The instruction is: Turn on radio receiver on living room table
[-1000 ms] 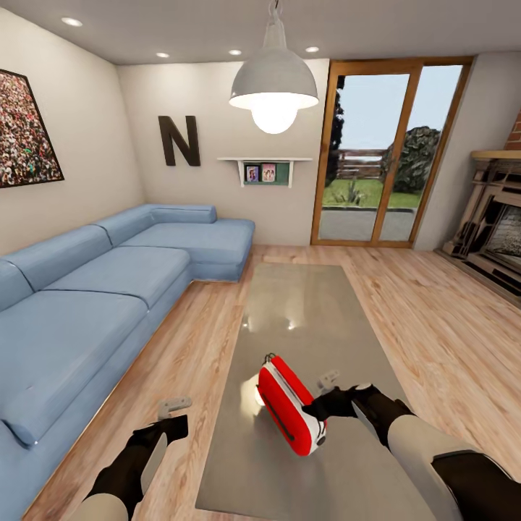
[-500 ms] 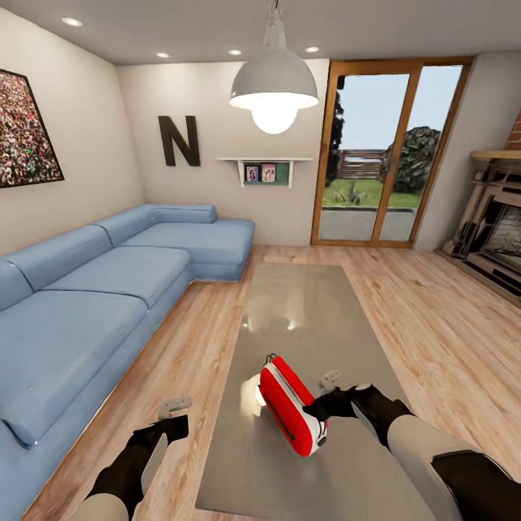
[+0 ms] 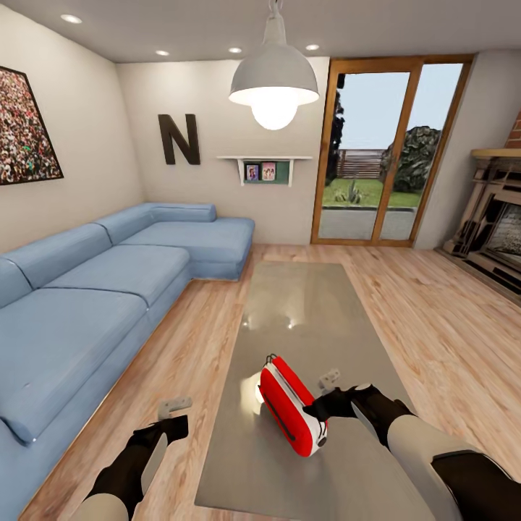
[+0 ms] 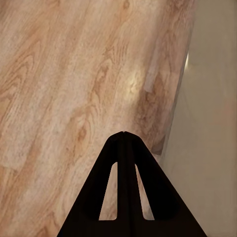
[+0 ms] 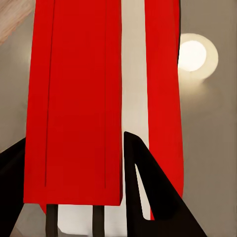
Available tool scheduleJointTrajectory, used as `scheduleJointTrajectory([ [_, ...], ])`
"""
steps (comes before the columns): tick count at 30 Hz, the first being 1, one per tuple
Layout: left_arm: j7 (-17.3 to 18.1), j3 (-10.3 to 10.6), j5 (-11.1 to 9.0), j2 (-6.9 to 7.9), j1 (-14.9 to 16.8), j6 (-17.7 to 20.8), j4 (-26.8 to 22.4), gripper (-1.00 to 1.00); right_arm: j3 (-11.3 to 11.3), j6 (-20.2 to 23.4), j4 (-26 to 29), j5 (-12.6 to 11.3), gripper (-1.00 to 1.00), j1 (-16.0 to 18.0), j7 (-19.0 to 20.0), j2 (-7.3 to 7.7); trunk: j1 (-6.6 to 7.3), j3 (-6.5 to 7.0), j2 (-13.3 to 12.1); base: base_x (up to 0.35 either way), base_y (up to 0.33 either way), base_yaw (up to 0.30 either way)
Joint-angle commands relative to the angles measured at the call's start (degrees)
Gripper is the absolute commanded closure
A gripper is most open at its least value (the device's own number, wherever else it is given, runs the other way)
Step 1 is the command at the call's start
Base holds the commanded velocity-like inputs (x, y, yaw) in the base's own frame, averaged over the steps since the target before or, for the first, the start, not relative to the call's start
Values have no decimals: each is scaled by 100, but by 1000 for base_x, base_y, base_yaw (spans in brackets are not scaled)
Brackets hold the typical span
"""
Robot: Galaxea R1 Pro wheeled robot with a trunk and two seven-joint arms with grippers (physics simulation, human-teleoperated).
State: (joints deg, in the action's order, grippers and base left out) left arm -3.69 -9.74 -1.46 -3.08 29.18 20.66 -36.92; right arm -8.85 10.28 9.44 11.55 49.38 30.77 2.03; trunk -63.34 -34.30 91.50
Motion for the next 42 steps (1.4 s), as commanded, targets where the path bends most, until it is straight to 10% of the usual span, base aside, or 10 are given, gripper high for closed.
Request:
scheduleJointTrajectory([
  [1, 0, 3, 0, 0, 0, 0, 0, 100, 32, 1, 5, -30, 100, 1, 0, 0, 0, 0, 0, 0, 0, 0],
  [18, 0, 7, 5, -8, 0, 2, 0, 100, 32, 4, 5, -29, 100, 1, -6, -9, -176, -143, 321, 0, 0, 0],
  [19, 0, 7, 1, -8, 0, 2, 0, 100, 32, 5, 5, -27, -100, 1, -8, -9, -176, -143, 321, 0, 0, 0],
  [42, 0, 7, 4, 4, 0, 2, 0, 100, 32, 1, 5, -22, -100, 1, -9, -18, -154, -125, 281, 0, 0, 0],
])
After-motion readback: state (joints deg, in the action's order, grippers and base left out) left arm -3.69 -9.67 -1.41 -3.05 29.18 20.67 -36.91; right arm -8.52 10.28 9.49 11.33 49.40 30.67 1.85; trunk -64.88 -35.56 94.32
